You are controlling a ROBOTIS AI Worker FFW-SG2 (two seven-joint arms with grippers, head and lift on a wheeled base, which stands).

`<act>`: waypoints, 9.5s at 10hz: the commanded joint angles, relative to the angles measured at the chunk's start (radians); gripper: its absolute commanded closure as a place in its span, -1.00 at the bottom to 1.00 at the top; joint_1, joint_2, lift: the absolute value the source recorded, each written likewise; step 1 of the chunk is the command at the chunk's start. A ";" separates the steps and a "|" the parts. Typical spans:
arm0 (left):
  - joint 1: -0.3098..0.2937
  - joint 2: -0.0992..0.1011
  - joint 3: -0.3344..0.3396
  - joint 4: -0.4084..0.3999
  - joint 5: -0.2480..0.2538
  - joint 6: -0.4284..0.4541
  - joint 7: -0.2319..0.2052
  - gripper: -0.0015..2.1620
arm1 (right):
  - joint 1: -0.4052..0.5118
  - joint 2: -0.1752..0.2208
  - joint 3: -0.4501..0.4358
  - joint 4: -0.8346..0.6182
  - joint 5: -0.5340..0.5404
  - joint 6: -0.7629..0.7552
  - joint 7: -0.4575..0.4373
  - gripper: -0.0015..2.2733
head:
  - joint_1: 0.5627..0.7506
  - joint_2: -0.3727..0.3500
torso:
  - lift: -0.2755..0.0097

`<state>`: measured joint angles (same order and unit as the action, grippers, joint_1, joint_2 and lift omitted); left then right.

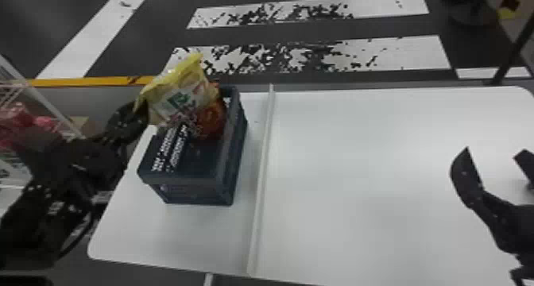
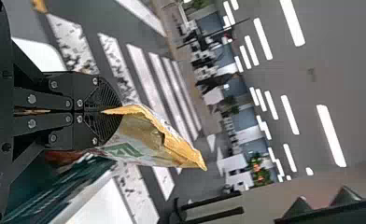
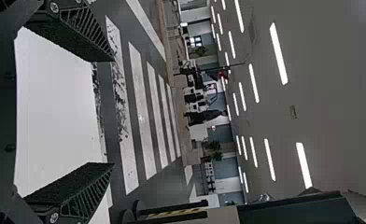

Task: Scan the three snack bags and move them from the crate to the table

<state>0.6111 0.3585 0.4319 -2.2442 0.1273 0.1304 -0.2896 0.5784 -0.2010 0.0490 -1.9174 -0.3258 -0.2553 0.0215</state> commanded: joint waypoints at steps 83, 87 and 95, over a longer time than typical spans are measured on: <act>0.015 -0.105 -0.196 0.132 0.316 0.090 0.021 -0.97 | -0.555 0.054 0.867 0.374 0.909 1.184 -0.262 0.97 | 0.41 0.98 | 0.50; 0.015 -0.105 -0.197 0.129 0.316 0.090 0.018 -0.97 | -0.440 -0.006 0.654 -0.022 0.821 1.169 -0.143 0.97 | 0.41 0.98 | 0.50; 0.016 -0.107 -0.205 0.110 0.311 0.087 0.014 -0.97 | -0.368 0.049 -0.305 -0.189 -0.650 1.301 0.083 0.98 | 0.41 0.55 | 0.50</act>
<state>0.6274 0.2515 0.2270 -2.1289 0.4388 0.2171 -0.2760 0.2253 -0.1535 -0.2050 -2.1689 -0.8711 1.0164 0.1033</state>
